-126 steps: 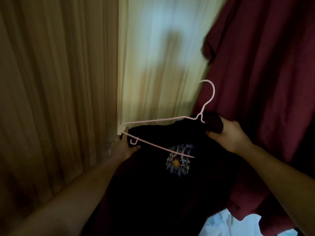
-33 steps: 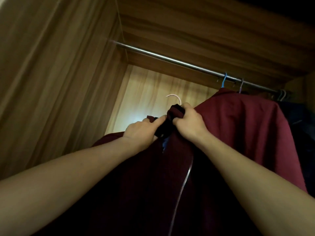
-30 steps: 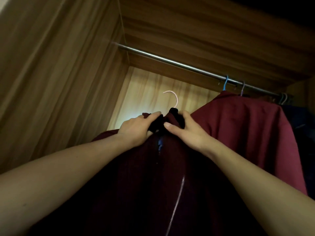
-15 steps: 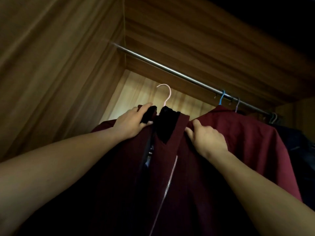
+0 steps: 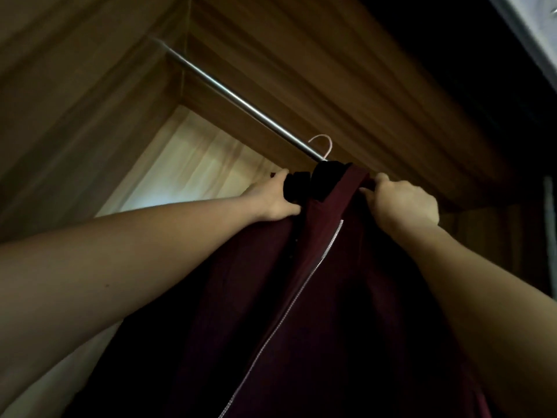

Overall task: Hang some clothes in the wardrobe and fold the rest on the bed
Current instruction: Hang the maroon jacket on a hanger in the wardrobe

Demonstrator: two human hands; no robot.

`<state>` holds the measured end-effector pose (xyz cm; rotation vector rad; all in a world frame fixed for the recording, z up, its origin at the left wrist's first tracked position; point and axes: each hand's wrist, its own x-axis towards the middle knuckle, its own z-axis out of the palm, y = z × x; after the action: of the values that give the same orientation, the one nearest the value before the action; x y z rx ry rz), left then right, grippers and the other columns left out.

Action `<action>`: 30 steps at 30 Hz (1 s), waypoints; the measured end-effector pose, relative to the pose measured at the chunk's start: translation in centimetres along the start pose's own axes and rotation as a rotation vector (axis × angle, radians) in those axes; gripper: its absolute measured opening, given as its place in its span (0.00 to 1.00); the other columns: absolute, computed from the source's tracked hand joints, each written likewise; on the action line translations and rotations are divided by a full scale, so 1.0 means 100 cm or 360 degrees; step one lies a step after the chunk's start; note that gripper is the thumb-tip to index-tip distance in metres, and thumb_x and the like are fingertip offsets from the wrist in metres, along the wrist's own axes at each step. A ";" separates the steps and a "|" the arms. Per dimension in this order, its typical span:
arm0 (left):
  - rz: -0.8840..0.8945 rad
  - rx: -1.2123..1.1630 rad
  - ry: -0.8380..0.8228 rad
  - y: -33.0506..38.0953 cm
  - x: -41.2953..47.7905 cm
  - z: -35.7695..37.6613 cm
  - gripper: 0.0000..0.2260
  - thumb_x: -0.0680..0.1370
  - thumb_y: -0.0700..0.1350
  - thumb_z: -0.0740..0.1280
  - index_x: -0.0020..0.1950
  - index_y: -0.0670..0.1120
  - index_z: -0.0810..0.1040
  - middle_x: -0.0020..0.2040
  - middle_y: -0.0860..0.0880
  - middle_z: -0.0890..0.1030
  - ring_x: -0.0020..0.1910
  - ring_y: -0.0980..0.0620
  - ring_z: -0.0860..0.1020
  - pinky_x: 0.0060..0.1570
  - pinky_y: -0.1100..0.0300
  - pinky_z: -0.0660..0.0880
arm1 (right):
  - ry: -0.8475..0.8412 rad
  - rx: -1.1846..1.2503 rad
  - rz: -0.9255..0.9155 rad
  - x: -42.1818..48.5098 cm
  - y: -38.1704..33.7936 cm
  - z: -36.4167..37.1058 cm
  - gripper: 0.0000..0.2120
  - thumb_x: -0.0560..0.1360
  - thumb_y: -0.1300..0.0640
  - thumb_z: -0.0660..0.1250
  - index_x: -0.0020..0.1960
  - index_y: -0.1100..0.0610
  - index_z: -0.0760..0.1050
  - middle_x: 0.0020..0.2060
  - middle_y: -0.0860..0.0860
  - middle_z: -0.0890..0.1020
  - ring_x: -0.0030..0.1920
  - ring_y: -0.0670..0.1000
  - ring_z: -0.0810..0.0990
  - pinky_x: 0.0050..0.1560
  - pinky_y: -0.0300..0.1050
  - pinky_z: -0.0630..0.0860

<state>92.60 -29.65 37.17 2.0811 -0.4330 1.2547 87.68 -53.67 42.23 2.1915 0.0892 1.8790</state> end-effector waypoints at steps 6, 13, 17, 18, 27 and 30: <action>-0.0004 -0.0030 -0.0033 0.014 0.019 0.022 0.48 0.69 0.55 0.78 0.81 0.54 0.54 0.78 0.42 0.60 0.73 0.40 0.67 0.69 0.49 0.70 | -0.0163 -0.0152 0.0184 0.013 0.021 0.004 0.21 0.83 0.39 0.55 0.65 0.52 0.71 0.34 0.51 0.70 0.31 0.53 0.68 0.29 0.45 0.63; -0.0241 -0.0060 -0.0102 -0.034 0.002 0.054 0.38 0.70 0.52 0.74 0.78 0.54 0.64 0.69 0.43 0.70 0.61 0.42 0.76 0.60 0.48 0.78 | -0.0356 -0.0160 0.0009 -0.009 -0.009 0.045 0.17 0.84 0.43 0.54 0.64 0.52 0.72 0.48 0.55 0.80 0.51 0.60 0.81 0.41 0.51 0.70; -0.0213 -0.0161 0.0045 -0.050 -0.012 0.063 0.40 0.70 0.55 0.73 0.79 0.56 0.60 0.70 0.44 0.68 0.62 0.43 0.75 0.57 0.52 0.75 | -0.0058 -0.0381 -0.0043 -0.035 -0.012 0.059 0.19 0.84 0.46 0.53 0.69 0.54 0.67 0.55 0.61 0.78 0.54 0.64 0.77 0.48 0.57 0.73; -0.0198 -0.0165 0.0086 -0.052 -0.016 0.064 0.41 0.70 0.56 0.73 0.79 0.57 0.59 0.70 0.45 0.68 0.63 0.43 0.75 0.56 0.53 0.74 | 0.0097 -0.0493 -0.0148 -0.041 -0.016 0.061 0.19 0.84 0.50 0.53 0.73 0.55 0.65 0.58 0.63 0.75 0.55 0.64 0.75 0.51 0.59 0.71; -0.0250 -0.0215 -0.0036 -0.066 -0.046 0.057 0.29 0.77 0.47 0.70 0.77 0.50 0.68 0.67 0.48 0.79 0.63 0.48 0.78 0.60 0.57 0.76 | -0.0085 -0.0196 -0.0466 -0.062 -0.083 0.063 0.14 0.82 0.57 0.55 0.65 0.53 0.72 0.54 0.59 0.76 0.52 0.63 0.78 0.48 0.54 0.73; -0.0165 -0.0285 -0.0059 -0.064 -0.063 0.062 0.21 0.78 0.44 0.66 0.72 0.47 0.75 0.63 0.47 0.81 0.62 0.48 0.79 0.64 0.54 0.75 | -0.0183 0.0036 -0.0451 -0.087 -0.106 0.077 0.13 0.82 0.59 0.56 0.64 0.55 0.72 0.56 0.58 0.75 0.53 0.61 0.77 0.43 0.52 0.74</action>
<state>97.35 -29.58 27.32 1.9519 -0.4317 1.0784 95.04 -46.42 30.38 2.1639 0.3795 1.6039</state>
